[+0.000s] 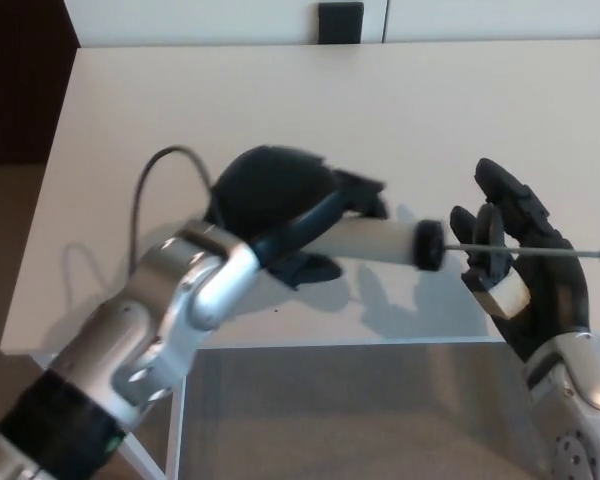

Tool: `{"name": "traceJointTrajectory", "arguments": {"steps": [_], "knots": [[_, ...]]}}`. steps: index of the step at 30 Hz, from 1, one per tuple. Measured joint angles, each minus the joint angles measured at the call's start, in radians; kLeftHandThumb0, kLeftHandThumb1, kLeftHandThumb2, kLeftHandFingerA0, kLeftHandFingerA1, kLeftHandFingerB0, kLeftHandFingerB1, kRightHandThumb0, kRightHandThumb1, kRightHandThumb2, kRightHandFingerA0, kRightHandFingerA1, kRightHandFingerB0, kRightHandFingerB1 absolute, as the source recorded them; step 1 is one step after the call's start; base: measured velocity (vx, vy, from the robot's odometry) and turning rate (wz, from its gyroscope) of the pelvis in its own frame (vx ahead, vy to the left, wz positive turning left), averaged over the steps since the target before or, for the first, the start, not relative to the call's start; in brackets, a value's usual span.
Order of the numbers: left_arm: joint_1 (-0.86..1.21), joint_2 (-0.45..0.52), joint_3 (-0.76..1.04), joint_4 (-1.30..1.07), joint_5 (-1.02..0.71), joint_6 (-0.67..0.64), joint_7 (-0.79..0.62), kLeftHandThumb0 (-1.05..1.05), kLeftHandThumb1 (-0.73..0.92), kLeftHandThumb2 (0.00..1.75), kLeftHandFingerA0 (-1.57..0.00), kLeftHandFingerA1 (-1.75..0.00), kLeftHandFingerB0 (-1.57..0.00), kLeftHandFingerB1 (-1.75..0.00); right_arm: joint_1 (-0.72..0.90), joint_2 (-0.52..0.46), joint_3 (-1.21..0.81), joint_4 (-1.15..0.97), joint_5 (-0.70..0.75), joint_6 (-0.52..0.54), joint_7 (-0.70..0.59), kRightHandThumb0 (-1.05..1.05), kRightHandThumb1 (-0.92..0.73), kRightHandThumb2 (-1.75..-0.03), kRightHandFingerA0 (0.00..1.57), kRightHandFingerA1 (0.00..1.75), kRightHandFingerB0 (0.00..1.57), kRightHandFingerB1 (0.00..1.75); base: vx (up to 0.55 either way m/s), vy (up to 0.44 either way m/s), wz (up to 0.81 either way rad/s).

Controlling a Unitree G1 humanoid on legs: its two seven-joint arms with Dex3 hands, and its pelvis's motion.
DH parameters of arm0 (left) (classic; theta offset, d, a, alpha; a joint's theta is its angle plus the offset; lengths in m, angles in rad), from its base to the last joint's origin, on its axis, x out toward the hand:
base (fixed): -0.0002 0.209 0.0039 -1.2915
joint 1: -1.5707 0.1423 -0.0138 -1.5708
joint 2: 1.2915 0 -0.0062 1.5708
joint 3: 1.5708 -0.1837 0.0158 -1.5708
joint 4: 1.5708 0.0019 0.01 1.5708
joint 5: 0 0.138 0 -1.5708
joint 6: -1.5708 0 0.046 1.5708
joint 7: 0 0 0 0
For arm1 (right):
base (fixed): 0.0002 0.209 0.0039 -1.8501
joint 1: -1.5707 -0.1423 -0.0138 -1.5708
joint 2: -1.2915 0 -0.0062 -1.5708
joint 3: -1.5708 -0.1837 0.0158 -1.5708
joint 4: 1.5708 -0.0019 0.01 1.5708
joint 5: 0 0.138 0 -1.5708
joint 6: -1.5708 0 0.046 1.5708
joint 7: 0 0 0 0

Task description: The robot walks towards a desk on which an air pump is kept in the middle. It lifts it up and holds it with its left hand and uses its right hand to compress it by pushing its handle inwards.

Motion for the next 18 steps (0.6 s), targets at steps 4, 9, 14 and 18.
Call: {"name": "traceJointTrajectory", "arguments": {"steps": [4,9,14,18], "knots": [[-0.016,-0.031,-0.008,-0.014,0.013,0.021,-0.013,-0.22,0.71,0.61,-0.82,-1.54,-0.86,-0.56,-0.002,0.015,-0.012,-0.004,0.010,0.000,-0.003,-0.74,-0.92,-0.73,0.05,0.23,0.10,0.24,0.00,0.000,0.00],[-0.018,-0.063,-0.020,-0.035,0.040,0.050,-0.033,-0.28,0.75,0.66,-0.81,-1.53,-0.78,-0.54,-0.002,0.020,-0.036,-0.021,0.028,0.000,-0.005,-0.78,-0.82,-1.11,0.00,0.35,0.11,0.27,0.00,0.000,0.00],[-0.013,-0.036,-0.014,-0.035,0.048,0.050,-0.042,-0.28,0.71,0.62,-0.76,-1.65,-0.81,-0.60,-0.002,0.004,-0.061,-0.021,0.023,-0.006,-0.015,-0.77,-0.83,-1.11,0.02,0.34,0.11,0.26,0.00,0.000,0.00],[-0.010,-0.001,0.012,-0.035,0.048,0.050,-0.053,-0.36,0.59,0.86,-1.02,-1.37,-0.66,-1.14,-0.003,-0.033,-0.098,-0.009,0.019,-0.012,-0.017,-0.75,-0.80,-1.09,0.05,0.35,0.08,0.28,0.00,0.000,0.00]]}}
